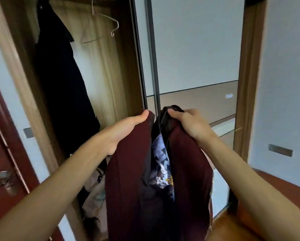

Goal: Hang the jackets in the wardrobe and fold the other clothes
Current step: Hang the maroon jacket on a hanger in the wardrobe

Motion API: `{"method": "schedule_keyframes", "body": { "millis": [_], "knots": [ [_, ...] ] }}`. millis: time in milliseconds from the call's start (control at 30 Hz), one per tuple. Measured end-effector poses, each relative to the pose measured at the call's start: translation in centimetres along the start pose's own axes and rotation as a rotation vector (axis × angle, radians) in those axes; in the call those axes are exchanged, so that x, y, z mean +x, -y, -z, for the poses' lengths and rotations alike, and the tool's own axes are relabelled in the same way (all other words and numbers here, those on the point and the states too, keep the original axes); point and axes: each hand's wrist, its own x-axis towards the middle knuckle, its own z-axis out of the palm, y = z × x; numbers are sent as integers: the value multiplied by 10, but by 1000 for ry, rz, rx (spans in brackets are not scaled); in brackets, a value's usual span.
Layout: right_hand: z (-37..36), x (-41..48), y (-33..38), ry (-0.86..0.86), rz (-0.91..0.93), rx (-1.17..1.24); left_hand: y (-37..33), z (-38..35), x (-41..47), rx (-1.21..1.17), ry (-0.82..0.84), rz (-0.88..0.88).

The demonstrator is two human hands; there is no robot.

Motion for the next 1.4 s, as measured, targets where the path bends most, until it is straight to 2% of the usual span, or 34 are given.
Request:
{"method": "schedule_keyframes", "body": {
  "millis": [167,233,333,500,733,800,967,1067,1167,1267,1400],
  "knots": [
    [-47,18,16,73,136,139,-13,-8,2,-37,-290,-95],
    [-55,21,21,130,178,169,-19,-10,4,-80,-341,-126],
    [-68,26,25,280,155,223,-29,-14,3,-26,-404,-167],
    [-85,55,18,470,130,255,-20,-7,20,-122,-586,-111],
    [-86,110,9,702,117,506,-19,29,66,-253,-746,-172],
    [-95,131,15,680,169,482,-23,44,80,-272,-766,-191],
    [-133,194,49,495,332,318,-45,95,112,-256,-775,-245],
    [-155,232,74,475,367,249,-66,126,127,-241,-783,-264],
    [-168,270,98,523,301,295,-87,149,138,-224,-822,-298],
    [-182,310,123,583,166,471,-105,168,152,-217,-851,-344],
    [-200,364,152,569,1,691,-119,190,181,-191,-874,-375]
  ]
}}
